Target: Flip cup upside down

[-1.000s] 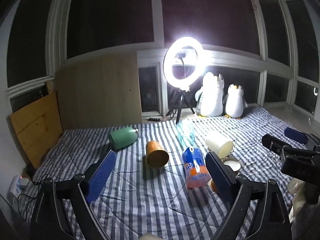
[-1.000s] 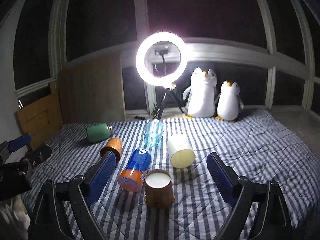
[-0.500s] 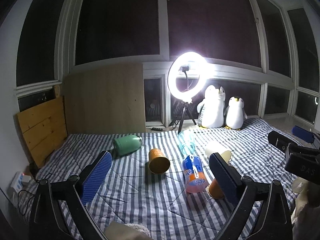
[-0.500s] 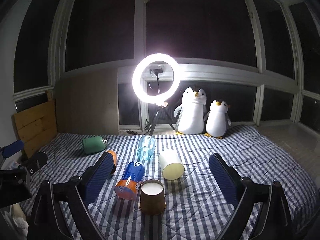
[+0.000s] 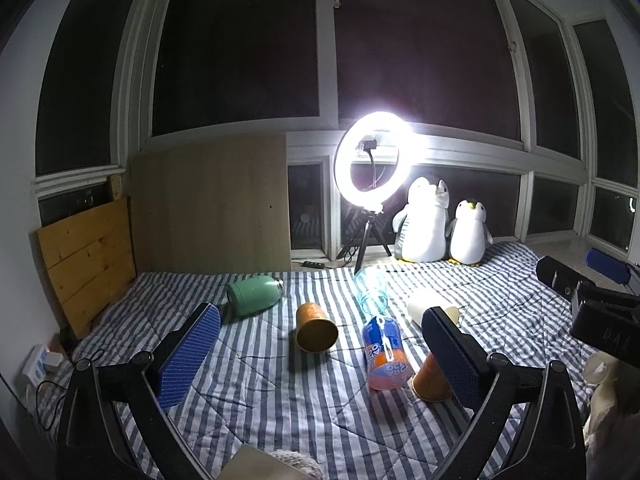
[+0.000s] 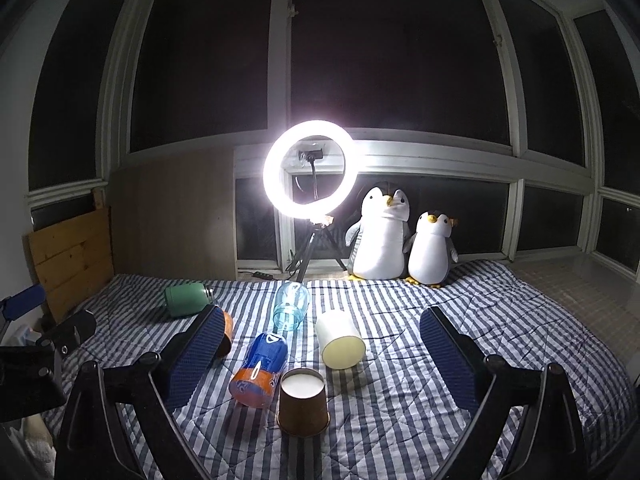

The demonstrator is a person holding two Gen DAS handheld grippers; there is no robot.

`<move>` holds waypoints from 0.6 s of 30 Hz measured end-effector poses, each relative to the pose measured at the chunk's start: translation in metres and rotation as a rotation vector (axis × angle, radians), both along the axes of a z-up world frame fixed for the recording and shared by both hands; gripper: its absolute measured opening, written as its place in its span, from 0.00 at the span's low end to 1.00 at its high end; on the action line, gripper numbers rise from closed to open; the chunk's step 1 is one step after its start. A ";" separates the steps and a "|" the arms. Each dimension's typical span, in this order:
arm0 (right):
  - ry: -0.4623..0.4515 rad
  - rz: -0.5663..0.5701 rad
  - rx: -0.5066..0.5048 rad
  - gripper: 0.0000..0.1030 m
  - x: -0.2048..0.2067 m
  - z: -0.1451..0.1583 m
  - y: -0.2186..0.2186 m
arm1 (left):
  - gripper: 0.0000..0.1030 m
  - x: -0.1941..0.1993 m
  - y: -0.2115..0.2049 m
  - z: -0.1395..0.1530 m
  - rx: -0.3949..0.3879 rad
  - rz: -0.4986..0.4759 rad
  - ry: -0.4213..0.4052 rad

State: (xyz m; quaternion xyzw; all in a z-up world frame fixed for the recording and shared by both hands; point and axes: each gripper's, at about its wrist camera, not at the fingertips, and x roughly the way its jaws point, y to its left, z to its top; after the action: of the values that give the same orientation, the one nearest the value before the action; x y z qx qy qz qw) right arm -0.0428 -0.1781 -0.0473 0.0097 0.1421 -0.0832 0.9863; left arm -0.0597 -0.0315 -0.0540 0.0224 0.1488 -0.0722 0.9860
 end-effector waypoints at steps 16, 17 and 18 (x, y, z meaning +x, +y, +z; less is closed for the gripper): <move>-0.046 -0.004 -0.003 0.95 -0.012 0.010 0.002 | 1.00 -0.013 -0.002 0.006 0.009 0.006 -0.038; -0.048 -0.004 -0.004 0.95 -0.012 0.011 0.002 | 1.00 -0.014 -0.001 0.007 0.007 0.008 -0.042; -0.050 -0.003 -0.004 0.95 -0.013 0.012 0.003 | 1.00 -0.015 -0.001 0.008 0.005 0.009 -0.045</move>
State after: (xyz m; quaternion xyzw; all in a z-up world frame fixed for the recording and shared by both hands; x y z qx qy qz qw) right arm -0.0553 -0.1756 -0.0356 0.0101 0.1171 -0.0848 0.9894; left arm -0.0751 -0.0321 -0.0460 0.0258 0.1267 -0.0666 0.9894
